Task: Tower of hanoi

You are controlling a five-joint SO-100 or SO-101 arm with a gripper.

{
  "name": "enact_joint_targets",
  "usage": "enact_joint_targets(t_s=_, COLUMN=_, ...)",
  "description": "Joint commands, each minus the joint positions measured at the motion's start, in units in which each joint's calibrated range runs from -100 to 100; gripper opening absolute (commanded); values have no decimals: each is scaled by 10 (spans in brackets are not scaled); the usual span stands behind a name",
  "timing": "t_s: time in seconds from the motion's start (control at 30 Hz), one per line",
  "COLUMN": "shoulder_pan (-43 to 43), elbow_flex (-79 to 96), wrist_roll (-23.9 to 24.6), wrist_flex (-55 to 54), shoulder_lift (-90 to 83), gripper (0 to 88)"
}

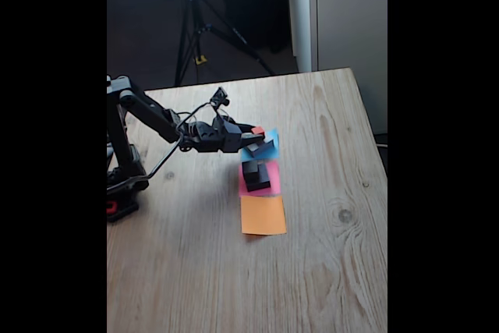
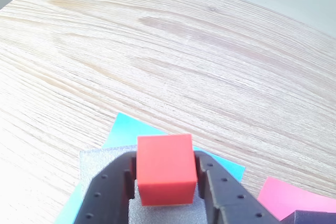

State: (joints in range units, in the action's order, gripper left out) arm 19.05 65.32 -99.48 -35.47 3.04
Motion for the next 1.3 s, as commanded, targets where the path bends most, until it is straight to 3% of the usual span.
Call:
enact_joint_targets(t_s=0.0, shoulder_pan=9, elbow_flex=-3, wrist_roll=-5, wrist_flex=-20, shoulder_lift=0, gripper=89)
enact_joint_targets(t_s=0.43, shoulder_pan=13, elbow_flex=19, wrist_roll=-5, wrist_flex=-40, shoulder_lift=11, gripper=129)
enact_joint_targets(t_s=0.53, shoulder_pan=15, elbow_flex=23, wrist_roll=-5, wrist_flex=-50, shoulder_lift=14, gripper=168)
enact_joint_targets(t_s=0.63, shoulder_pan=15, elbow_flex=26, wrist_roll=-5, wrist_flex=-61, shoulder_lift=14, gripper=267)
enact_joint_targets(t_s=0.87, shoulder_pan=13, elbow_flex=18, wrist_roll=-5, wrist_flex=-59, shoulder_lift=-17, gripper=320)
enact_joint_targets(t_s=1.07, shoulder_pan=15, elbow_flex=20, wrist_roll=-5, wrist_flex=56, shoulder_lift=-148, gripper=308)
enact_joint_targets(t_s=1.27, shoulder_pan=0, elbow_flex=31, wrist_roll=-5, wrist_flex=247, shoulder_lift=-330, gripper=173)
